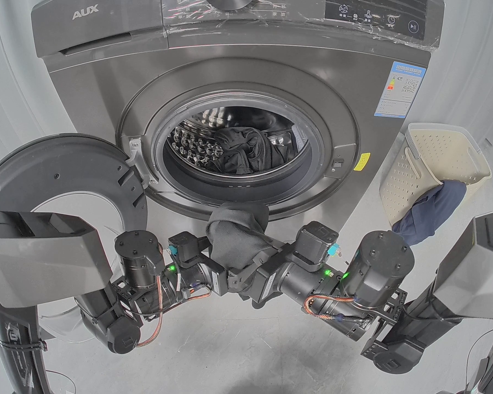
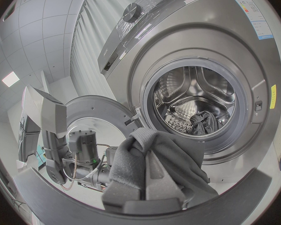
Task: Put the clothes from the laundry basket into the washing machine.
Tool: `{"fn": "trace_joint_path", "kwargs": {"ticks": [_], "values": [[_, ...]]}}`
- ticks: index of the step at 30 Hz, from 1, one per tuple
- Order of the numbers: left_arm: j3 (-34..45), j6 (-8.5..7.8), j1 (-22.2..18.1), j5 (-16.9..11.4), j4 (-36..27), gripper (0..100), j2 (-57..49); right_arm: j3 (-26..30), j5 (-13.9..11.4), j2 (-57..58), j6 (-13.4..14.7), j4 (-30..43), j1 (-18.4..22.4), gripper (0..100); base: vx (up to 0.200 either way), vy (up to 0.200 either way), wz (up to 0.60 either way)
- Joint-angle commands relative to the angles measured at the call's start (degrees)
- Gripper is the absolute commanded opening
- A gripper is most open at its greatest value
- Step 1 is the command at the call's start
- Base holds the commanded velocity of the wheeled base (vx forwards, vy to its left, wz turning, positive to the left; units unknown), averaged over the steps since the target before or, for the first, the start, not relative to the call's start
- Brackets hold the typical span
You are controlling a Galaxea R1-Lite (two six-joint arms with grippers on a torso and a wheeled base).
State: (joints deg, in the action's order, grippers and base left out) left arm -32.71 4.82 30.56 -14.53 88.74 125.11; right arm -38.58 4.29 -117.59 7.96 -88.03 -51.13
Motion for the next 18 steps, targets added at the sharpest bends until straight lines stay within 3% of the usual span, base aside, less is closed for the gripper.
{"fn": "trace_joint_path", "kwargs": {"ticks": [1,10,11,17,18], "values": [[-1.1,0.02,-0.5,0.0,0.0,100,1.5,0.9,0.0,1.5,0.0,0.0,-0.4,0,0.000,0.000,0.00],[-4.2,0.02,-0.6,2.0,0.1,100,3.4,1.1,0.0,1.4,0.6,-0.3,-0.8,0,0.000,0.000,0.00],[-4.6,0.02,-0.5,2.2,0.0,0,3.5,1.1,0.0,1.4,0.6,-0.3,-0.8,0,0.000,0.000,0.00],[-8.3,0.90,-0.7,3.2,0.0,0,3.4,1.6,0.1,1.5,0.8,-0.1,-0.1,0,0.000,0.000,0.00],[-8.9,1.51,-1.1,3.7,0.0,0,2.9,1.9,1.3,1.5,0.8,0.3,0.9,0,0.000,0.000,0.00]]}}
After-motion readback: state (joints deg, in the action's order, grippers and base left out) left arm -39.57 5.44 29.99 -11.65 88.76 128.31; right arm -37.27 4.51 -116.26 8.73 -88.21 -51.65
